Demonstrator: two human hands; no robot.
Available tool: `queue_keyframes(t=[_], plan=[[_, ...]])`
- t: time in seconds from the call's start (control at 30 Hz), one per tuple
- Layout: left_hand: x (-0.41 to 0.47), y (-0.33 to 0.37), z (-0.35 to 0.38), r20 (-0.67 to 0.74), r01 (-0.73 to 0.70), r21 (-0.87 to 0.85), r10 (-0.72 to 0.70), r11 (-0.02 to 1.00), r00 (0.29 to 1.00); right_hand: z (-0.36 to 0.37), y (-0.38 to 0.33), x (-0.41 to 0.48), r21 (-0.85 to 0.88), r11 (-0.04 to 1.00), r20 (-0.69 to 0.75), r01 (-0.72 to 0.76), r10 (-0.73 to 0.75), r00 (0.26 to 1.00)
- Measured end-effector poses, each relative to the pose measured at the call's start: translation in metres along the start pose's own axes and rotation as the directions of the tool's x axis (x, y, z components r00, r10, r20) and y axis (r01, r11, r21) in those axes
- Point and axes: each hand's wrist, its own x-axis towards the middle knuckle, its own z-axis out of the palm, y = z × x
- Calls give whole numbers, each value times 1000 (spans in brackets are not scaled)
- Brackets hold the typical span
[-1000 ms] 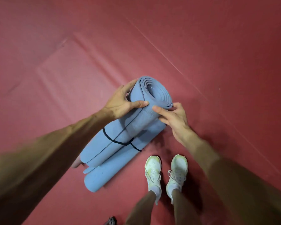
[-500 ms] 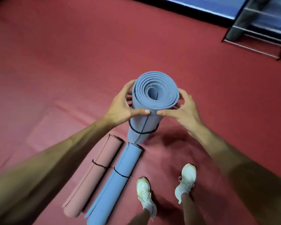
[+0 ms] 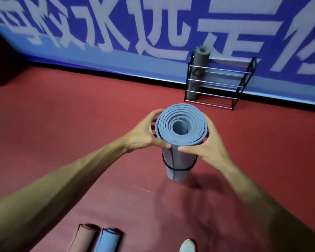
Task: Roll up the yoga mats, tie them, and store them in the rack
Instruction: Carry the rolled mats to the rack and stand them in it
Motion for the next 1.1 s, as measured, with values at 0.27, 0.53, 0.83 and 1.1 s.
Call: queue_keyframes(t=[0.27,0.53,0.83,1.1], plan=[[104,104,36,132,-153,-18,154,988,979,-126,-60,53,-123,985,-64,124,-133,989],[211,168,15,154,-208,1,205,978,967,-175,-90,143,-224,965,-125,134,-164,978],[356,209,-37,216,-323,89,298,942,930,-217,-83,286,-314,949,-252,17,-101,963],[501,234,-52,267,-302,155,254,941,929,-279,-51,415,-260,966,-272,-1,-73,959]])
